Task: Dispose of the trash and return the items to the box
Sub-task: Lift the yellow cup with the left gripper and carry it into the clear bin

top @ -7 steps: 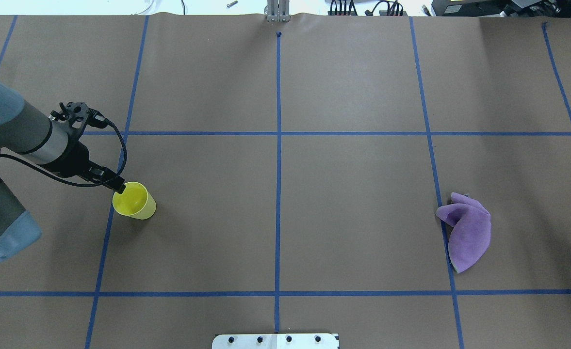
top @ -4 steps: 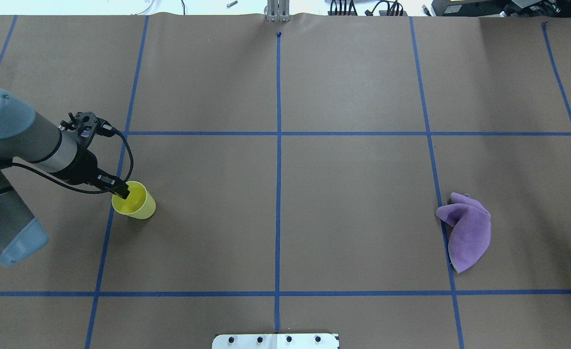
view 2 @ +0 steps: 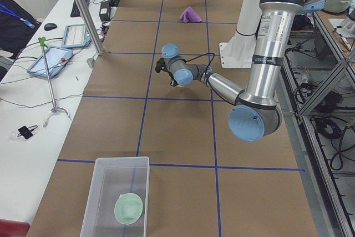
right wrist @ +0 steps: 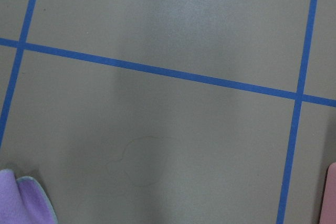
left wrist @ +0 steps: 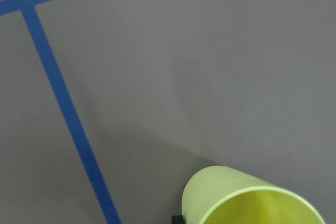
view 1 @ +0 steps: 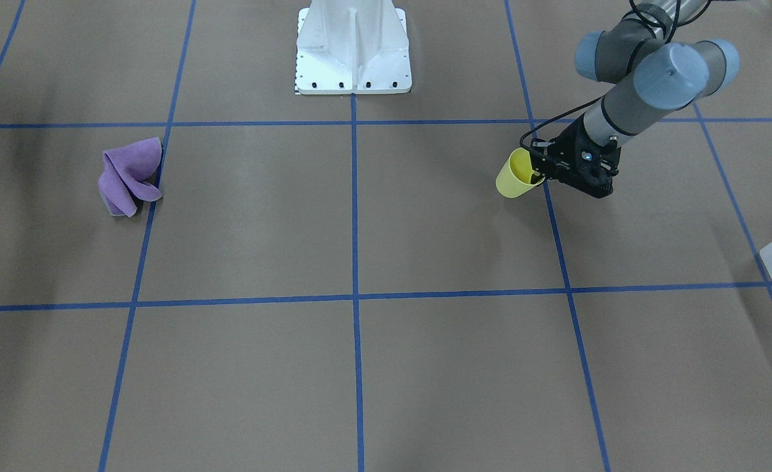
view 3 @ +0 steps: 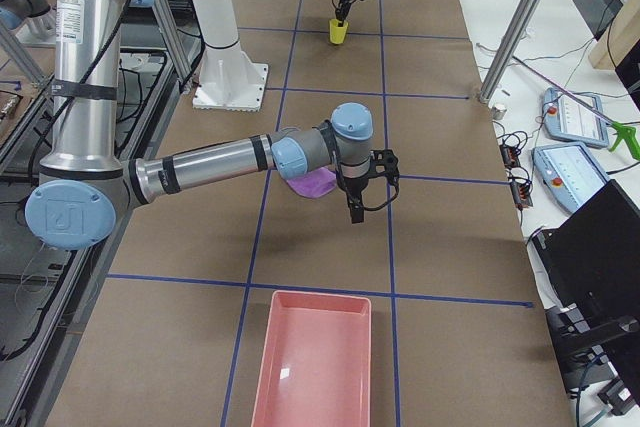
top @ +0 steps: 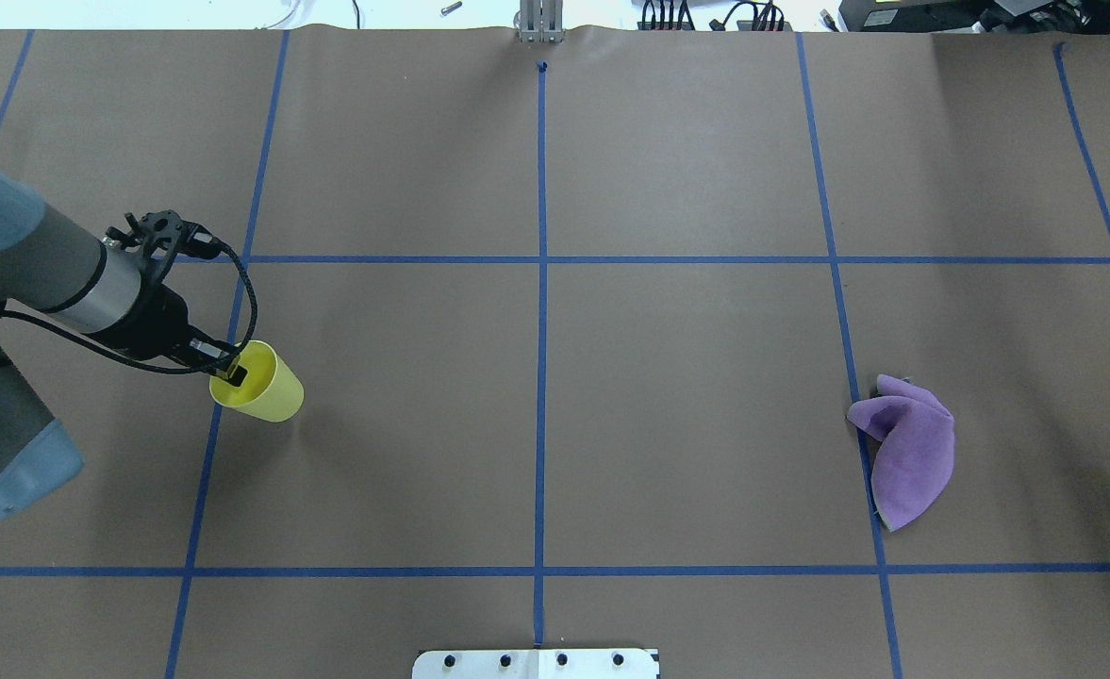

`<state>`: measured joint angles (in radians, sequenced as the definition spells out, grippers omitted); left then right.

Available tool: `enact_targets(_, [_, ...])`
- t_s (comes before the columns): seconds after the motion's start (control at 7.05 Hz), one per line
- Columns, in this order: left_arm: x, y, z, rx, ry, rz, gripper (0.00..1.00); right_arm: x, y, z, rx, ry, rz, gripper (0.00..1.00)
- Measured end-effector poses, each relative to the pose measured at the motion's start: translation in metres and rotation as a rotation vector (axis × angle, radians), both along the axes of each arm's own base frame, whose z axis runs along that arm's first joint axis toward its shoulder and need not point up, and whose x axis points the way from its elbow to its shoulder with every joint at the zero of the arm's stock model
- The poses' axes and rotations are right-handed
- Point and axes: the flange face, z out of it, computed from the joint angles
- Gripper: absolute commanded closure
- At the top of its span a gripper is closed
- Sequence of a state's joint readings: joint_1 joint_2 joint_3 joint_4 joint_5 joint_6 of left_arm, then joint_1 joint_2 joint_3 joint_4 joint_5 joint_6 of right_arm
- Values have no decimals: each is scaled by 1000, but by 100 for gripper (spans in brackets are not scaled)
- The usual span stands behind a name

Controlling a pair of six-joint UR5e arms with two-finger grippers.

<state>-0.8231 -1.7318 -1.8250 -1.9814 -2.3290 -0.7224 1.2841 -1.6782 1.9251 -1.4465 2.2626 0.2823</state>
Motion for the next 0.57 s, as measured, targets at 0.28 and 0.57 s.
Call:
enact_targets(0.28, [-89, -41, 8, -60, 31, -120, 100, 0, 0, 0, 0, 0, 0, 0])
enact_targets(0.57, [-190, -83, 44, -110, -13, -271, 100, 0, 0, 0, 0, 0, -1, 0])
